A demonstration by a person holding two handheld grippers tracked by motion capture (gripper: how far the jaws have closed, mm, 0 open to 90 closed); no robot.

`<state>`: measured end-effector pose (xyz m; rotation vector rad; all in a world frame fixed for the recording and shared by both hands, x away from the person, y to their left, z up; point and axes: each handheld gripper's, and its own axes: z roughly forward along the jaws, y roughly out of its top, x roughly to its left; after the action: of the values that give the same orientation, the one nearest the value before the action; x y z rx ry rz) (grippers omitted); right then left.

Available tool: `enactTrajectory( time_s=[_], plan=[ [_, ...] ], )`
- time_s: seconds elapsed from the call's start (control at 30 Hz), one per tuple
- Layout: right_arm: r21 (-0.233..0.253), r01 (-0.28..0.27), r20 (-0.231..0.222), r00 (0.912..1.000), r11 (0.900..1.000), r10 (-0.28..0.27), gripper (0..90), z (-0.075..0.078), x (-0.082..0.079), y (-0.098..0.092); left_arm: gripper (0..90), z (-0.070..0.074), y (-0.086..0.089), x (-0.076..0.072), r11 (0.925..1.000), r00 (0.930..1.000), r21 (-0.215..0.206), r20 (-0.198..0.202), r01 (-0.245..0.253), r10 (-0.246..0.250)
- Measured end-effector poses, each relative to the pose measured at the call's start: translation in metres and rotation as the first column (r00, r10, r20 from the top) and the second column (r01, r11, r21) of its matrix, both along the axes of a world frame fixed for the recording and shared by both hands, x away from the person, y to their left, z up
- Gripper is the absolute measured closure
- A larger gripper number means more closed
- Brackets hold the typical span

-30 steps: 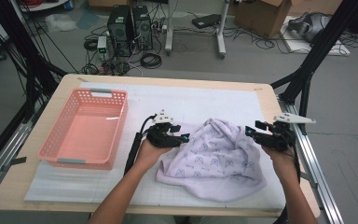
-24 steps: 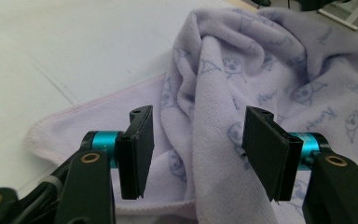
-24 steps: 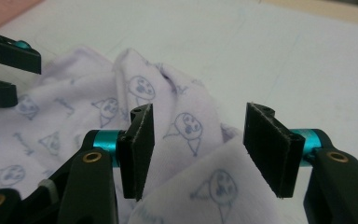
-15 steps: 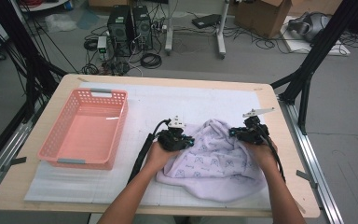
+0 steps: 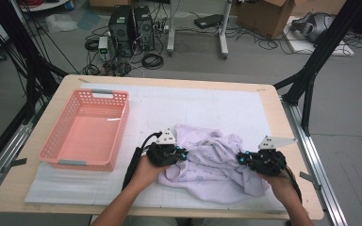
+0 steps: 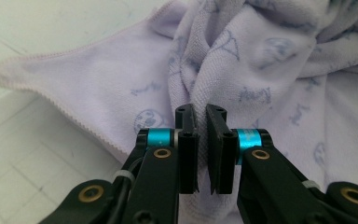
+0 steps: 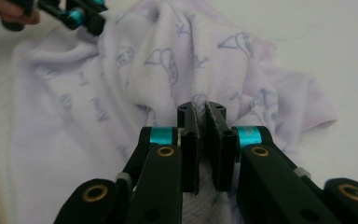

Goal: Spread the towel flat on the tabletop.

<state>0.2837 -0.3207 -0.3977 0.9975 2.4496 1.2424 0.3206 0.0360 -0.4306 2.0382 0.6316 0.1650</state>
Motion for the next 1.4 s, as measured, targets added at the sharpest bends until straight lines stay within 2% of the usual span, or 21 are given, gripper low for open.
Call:
enactTrajectory(
  time_s=[0.13,0.2,0.27,0.33,0.43,0.53,0.6,0.63,0.67,0.73,0.77,0.9,0.97,1.07,1.1,1.13,1.17,1.2,1.23,1.3,1.4],
  plan=[
    [-0.006,-0.066,-0.018,0.9977,0.998,0.065,84.7,-0.011,-0.018,0.005,78.2,-0.005,0.008,-0.006,0.9998,0.9994,-0.016,-0.035,-0.007,0.007],
    [-0.024,-0.081,-0.035,0.9962,0.996,0.08,84.9,-0.016,-0.022,0.007,62.8,-0.004,0.01,-0.004,0.9991,0.9985,-0.029,-0.044,-0.033,0.031],
    [-0.025,-0.093,-0.057,0.9942,0.995,0.091,84.9,-0.019,-0.023,0.009,49.6,-0.001,0.013,-0.002,0.9966,0.9974,-0.042,-0.017,-0.071,0.07],
    [-0.032,-0.106,-0.057,0.993,0.994,0.104,83.5,-0.02,-0.024,0.009,41.5,0.003,0.015,0.003,0.9955,0.9962,-0.037,-0.01,-0.087,0.087],
    [-0.016,-0.103,-0.042,0.9939,0.995,0.102,72.0,-0.016,-0.023,0.008,40.3,0.009,0.017,0.013,0.9909,0.9919,-0.048,0.012,-0.126,0.127],
    [0.027,-0.082,0.003,0.9966,0.996,0.082,65.3,-0.004,-0.021,0.005,40.3,0.011,0.018,0.027,0.9816,0.9829,-0.055,0.015,-0.183,0.184],
    [0.071,-0.056,0.053,0.9972,0.996,0.052,60.5,0.009,-0.017,0.001,40.6,0.01,0.017,0.035,0.9788,0.9797,-0.049,0.013,-0.199,0.2],
    [0.087,-0.049,0.069,0.9967,0.995,0.043,59.0,0.014,-0.015,-0.001,40.6,0.009,0.015,0.039,0.9736,0.9741,-0.048,0.027,-0.223,0.224],
    [0.107,-0.022,0.099,0.995,0.994,0.011,56.3,0.022,-0.011,-0.003,40.8,0.008,0.014,0.041,0.9729,0.9732,-0.042,0.024,-0.227,0.229],
    [0.116,0.026,0.13,0.9906,0.993,-0.042,55.0,0.032,-0.002,-0.007,40.8,0.004,0.009,0.047,0.9728,0.973,-0.021,-0.001,-0.231,0.231],
    [0.092,0.068,0.143,0.9864,0.993,-0.081,54.3,0.036,0.007,-0.008,40.4,0.002,0.007,0.049,0.9741,0.9741,-0.006,-0.006,-0.226,0.226],
    [0.037,0.174,0.109,0.9782,0.984,-0.177,53.0,0.031,0.039,-0.01,39.5,-0.005,-0.002,0.053,0.972,0.9723,0.037,-0.017,-0.232,0.233],
    [-0.002,0.22,0.062,0.9735,0.975,-0.22,50.5,0.02,0.058,-0.008,39.5,-0.008,-0.005,0.055,0.9702,0.9718,0.063,-0.013,-0.234,0.235],
    [-0.071,0.243,0.007,0.97,0.967,-0.243,47.7,0.002,0.077,-0.004,41.6,-0.013,-0.012,0.057,0.9688,0.9762,0.122,0.004,-0.216,0.217],
    [-0.077,0.247,-0.002,0.9688,0.966,-0.248,47.8,-0.001,0.08,-0.003,42.9,-0.015,-0.015,0.057,0.9672,0.9766,0.136,0.009,-0.214,0.215],
    [-0.073,0.249,-0.01,0.9681,0.966,-0.251,47.9,-0.004,0.083,-0.002,46.0,-0.016,-0.019,0.056,0.9602,0.9761,0.176,0.049,-0.217,0.212],
    [-0.062,0.257,-0.015,0.966,0.965,-0.258,48.0,-0.007,0.086,-0.001,51.2,-0.015,-0.021,0.055,0.9586,0.9762,0.187,0.073,-0.214,0.204],
    [-0.054,0.261,-0.017,0.965,0.964,-0.262,48.0,-0.009,0.087,-0.001,64.4,-0.014,-0.021,0.056,0.9594,0.9791,0.198,0.074,-0.201,0.19],
    [-0.047,0.265,-0.021,0.9637,0.963,-0.266,48.0,-0.01,0.088,-0.001,80.8,-0.012,-0.021,0.057,0.9547,0.9779,0.22,0.105,-0.2,0.181],
    [-0.042,0.262,-0.02,0.9646,0.964,-0.263,48.1,-0.011,0.089,-0.002,83.9,-0.01,-0.018,0.064,0.9529,0.9769,0.217,0.073,-0.212,0.201],
    [-0.035,0.261,-0.025,0.9649,0.965,-0.262,48.8,-0.013,0.091,-0.002,84.9,-0.004,-0.011,0.076,0.9442,0.961,0.18,0.079,-0.275,0.265]
  ],
)
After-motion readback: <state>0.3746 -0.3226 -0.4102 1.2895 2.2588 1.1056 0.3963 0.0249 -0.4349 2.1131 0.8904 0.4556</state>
